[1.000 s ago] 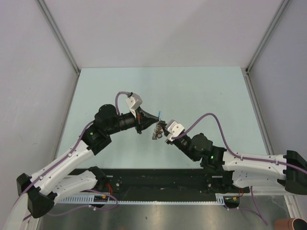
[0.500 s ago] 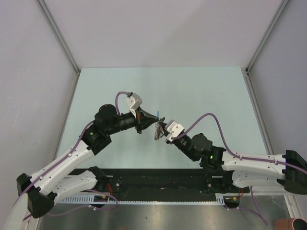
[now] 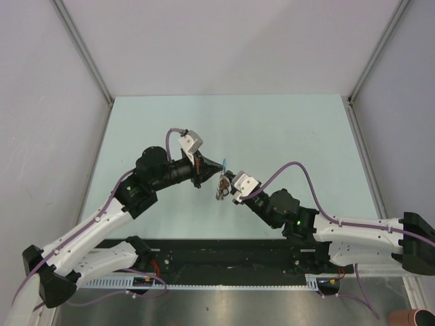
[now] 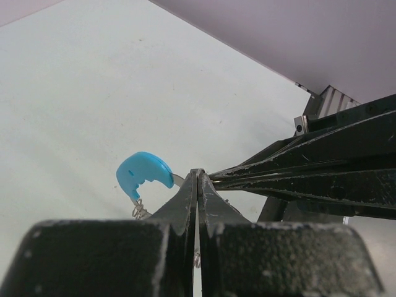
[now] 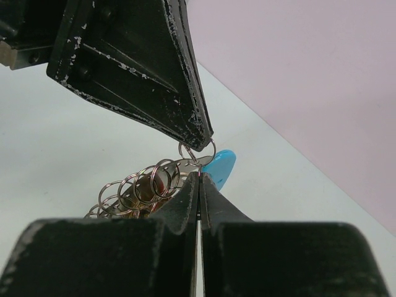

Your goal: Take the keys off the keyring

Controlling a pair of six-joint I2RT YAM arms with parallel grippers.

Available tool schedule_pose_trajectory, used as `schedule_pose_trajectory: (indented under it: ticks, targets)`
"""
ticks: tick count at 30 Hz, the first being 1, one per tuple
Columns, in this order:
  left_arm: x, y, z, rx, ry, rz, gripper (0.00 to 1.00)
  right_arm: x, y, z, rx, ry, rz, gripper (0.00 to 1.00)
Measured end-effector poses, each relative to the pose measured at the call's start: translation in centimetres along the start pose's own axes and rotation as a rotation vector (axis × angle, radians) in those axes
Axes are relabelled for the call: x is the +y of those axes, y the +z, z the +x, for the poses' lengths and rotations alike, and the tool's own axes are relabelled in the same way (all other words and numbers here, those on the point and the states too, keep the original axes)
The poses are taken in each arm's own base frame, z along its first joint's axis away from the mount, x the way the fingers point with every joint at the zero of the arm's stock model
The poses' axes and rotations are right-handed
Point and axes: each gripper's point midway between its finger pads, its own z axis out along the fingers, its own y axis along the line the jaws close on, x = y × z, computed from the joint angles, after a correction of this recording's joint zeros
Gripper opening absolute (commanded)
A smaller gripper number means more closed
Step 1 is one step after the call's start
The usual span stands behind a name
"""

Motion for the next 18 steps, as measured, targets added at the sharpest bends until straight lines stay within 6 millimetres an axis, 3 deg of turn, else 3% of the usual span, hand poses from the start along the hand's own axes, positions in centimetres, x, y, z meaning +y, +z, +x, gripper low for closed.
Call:
schedule_pose_trajectory:
  ticks: [18]
  targets:
    - [0.72, 0.35, 1.01, 0.054, 0.002, -0.032, 0.0, -0.51, 0.25, 0.3, 0.01, -0.044, 0.034, 0.0]
